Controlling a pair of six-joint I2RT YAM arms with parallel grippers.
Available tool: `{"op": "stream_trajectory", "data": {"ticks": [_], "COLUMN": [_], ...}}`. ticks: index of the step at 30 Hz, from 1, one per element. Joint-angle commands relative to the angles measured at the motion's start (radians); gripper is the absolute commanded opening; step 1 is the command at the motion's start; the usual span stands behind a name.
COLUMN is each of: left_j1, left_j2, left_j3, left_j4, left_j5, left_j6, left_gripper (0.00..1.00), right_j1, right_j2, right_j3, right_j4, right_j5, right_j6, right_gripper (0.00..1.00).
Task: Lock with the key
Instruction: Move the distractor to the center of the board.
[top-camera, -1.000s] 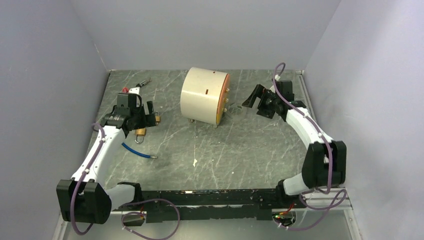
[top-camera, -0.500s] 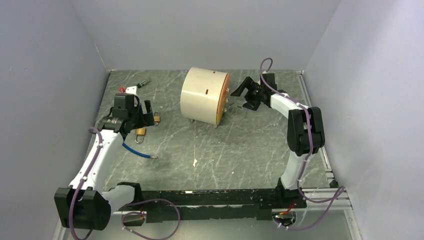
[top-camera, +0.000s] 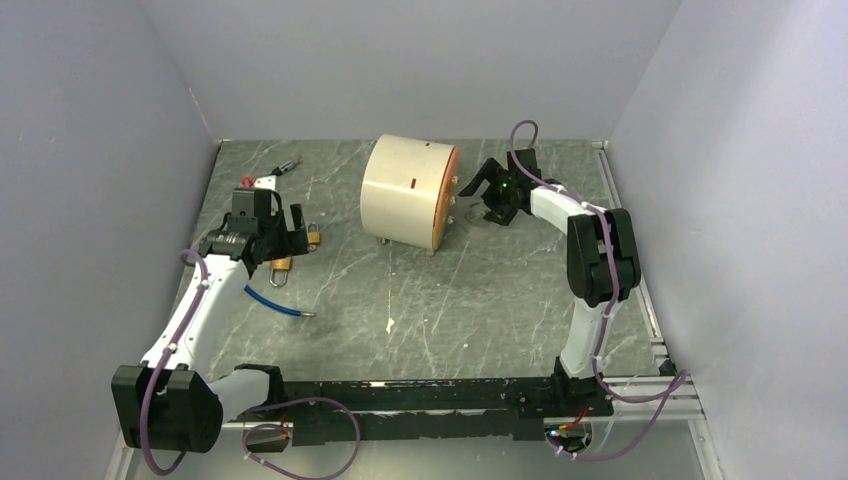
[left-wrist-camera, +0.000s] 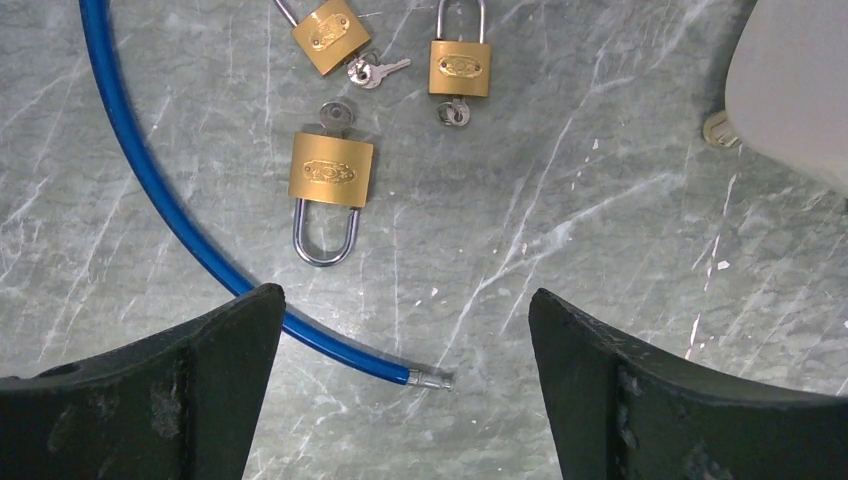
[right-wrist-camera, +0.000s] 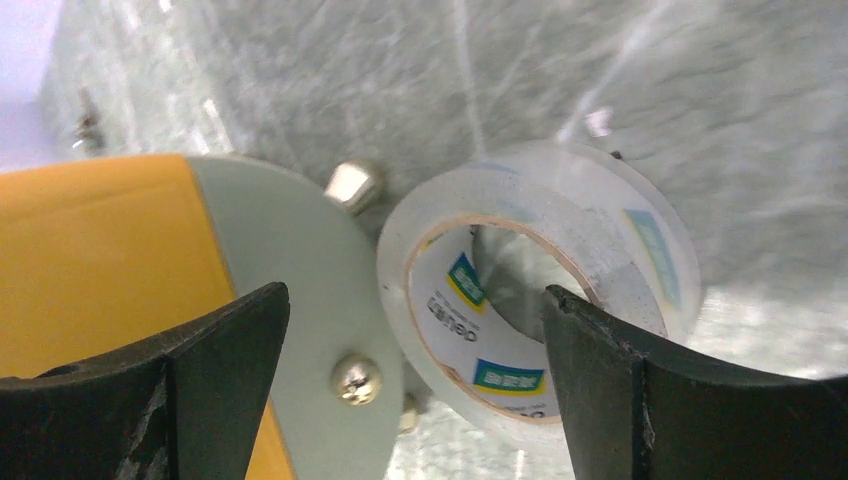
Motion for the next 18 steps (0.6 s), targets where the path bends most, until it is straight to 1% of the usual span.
{"op": "stream_trajectory", "data": {"ticks": [1, 5, 9, 13, 18], "left_j1": [0.003, 0.004, 0.004, 0.003, 0.003], "left_j2": [0.010, 0.018, 0.020, 0.015, 0.015], "left_j3": [0.028, 0.032, 0.030, 0.028, 0.031], "left_j4": [0.001, -0.003, -0.011, -0.013, -0.016], "left_j5": [-0.005, 0.001, -0.004, -0.001, 0.004], "left_j6": [0.021, 0.023, 0.023, 0.023, 0.024], "left_gripper": [0.96, 0.96, 0.96, 0.96, 0.96], "right_j1": [-0.014, -0.026, -0.065, -0.122, -0.179], "right_j2": [-0.046, -0.079, -0.151, -0.274, -0.503], "right_j3": [0.035, 0.032, -0.047, -0.209, -0.451], "right_j4": [-0.183, -0.272, -0.309, -0.336, -0.357], "right_j5": [0.277, 0.410, 0.483, 0.516, 0.507], "right_j6": [-0.066, -0.108, -0.144, -0.173, -0.177], "right_gripper": [0.99, 0.99, 0.99, 0.99, 0.99]}}
